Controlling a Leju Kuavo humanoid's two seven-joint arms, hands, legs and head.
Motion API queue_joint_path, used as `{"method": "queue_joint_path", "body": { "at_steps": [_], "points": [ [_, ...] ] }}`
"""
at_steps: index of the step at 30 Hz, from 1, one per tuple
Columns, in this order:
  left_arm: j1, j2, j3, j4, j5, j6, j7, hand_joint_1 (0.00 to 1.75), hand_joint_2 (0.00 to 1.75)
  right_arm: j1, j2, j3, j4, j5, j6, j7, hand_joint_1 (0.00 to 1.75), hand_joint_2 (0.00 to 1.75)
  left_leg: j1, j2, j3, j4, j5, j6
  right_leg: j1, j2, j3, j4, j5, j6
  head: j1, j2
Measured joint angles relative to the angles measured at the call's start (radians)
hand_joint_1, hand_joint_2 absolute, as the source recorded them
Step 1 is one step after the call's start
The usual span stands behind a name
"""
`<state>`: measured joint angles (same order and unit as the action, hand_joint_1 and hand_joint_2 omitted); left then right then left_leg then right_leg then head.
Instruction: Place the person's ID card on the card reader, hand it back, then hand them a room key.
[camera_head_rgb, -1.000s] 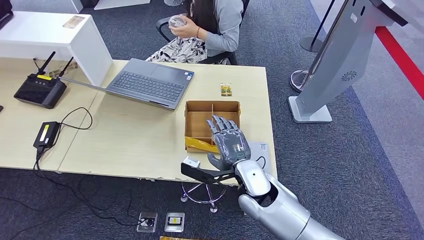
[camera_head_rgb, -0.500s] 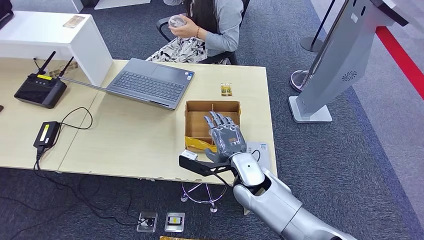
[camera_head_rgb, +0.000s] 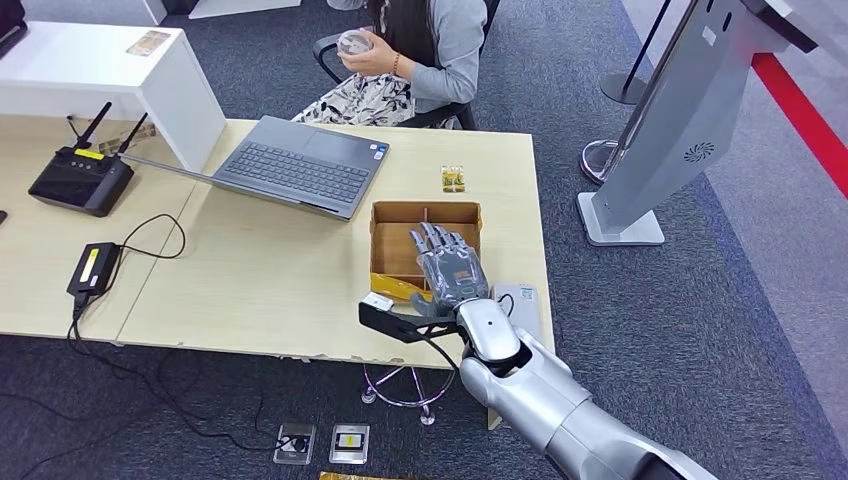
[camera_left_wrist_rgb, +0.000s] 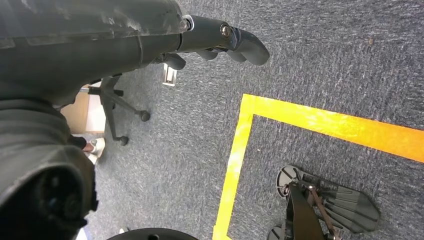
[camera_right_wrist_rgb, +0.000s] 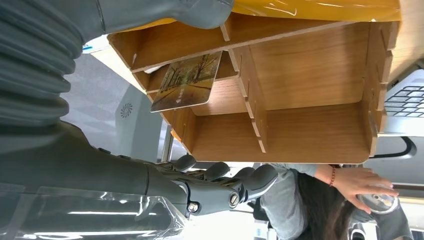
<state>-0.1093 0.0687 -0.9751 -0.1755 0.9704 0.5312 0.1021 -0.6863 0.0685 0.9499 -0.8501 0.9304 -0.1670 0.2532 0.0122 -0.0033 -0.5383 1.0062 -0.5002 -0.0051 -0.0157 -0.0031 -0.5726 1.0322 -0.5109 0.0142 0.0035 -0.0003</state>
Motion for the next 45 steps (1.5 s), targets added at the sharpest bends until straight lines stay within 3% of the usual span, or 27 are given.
{"method": "queue_joint_path", "body": {
  "at_steps": [34, 35, 37, 38, 39, 41, 45],
  "points": [
    [0.0, 0.0, 0.0, 0.0, 0.01, 0.032, 0.027, 0.0, 0.0, -0.045, 0.043, 0.0, 0.172, -0.001, -0.075, -0.027, 0.0, 1.75, 0.0, 0.0, 0.0, 0.0, 0.0, 0.0, 0.0, 0.0, 0.0, 0.0, 0.0, 0.0, 0.0, 0.0],
    [0.0, 0.0, 0.0, 0.0, 0.012, 0.037, 0.03, 0.0, 0.0, -0.048, 0.047, 0.0, 0.186, 0.0, -0.082, -0.03, 0.16, 1.75, 0.0, 0.0, 0.0, 0.0, 0.0, 0.0, 0.0, 0.0, 0.0, 0.0, 0.0, 0.0, 0.0, 0.0],
    [0.0, 0.0, 0.0, 0.0, 0.015, 0.048, 0.038, 0.0, 0.0, -0.053, 0.054, 0.0, 0.215, 0.0, -0.095, -0.036, 0.94, 1.75, 0.0, 0.0, 0.0, 0.0, 0.0, 0.0, 0.0, 0.0, 0.0, 0.0, 0.0, 0.0, 0.0, 0.0],
    [0.0, 0.0, 0.0, 0.0, 0.016, 0.051, 0.041, 0.0, 0.0, -0.054, 0.056, 0.0, 0.224, 0.0, -0.099, -0.039, 0.94, 1.75, 0.0, 0.0, 0.0, 0.0, 0.0, 0.0, 0.0, 0.0, 0.0, 0.0, 0.0, 0.0, 0.0, 0.0],
    [0.0, 0.0, 0.0, 0.0, 0.017, 0.053, 0.043, 0.0, 0.0, -0.054, 0.057, 0.0, 0.227, 0.0, -0.102, -0.042, 0.78, 1.75, 0.0, 0.0, 0.0, 0.0, 0.0, 0.0, 0.0, 0.0, 0.0, 0.0, 0.0, 0.0, 0.0, 0.0],
    [0.0, 0.0, 0.0, 0.0, 0.019, 0.056, 0.049, 0.0, 0.0, -0.055, 0.057, 0.0, 0.233, 0.001, -0.107, -0.048, 0.0, 1.75, 0.0, 0.0, 0.0, 0.0, 0.0, 0.0, 0.0, 0.0, 0.0, 0.0, 0.0, 0.0, 0.0, 0.0],
    [0.0, 0.0, 0.0, 0.0, 0.022, 0.066, 0.058, 0.0, 0.0, -0.055, 0.064, 0.0, 0.244, 0.007, -0.12, -0.054, 0.0, 1.75, 0.0, 0.0, 0.0, 0.0, 0.0, 0.0, 0.0, 0.0, 0.0, 0.0, 0.0, 0.0, 0.0, 0.0]
  ]
}}
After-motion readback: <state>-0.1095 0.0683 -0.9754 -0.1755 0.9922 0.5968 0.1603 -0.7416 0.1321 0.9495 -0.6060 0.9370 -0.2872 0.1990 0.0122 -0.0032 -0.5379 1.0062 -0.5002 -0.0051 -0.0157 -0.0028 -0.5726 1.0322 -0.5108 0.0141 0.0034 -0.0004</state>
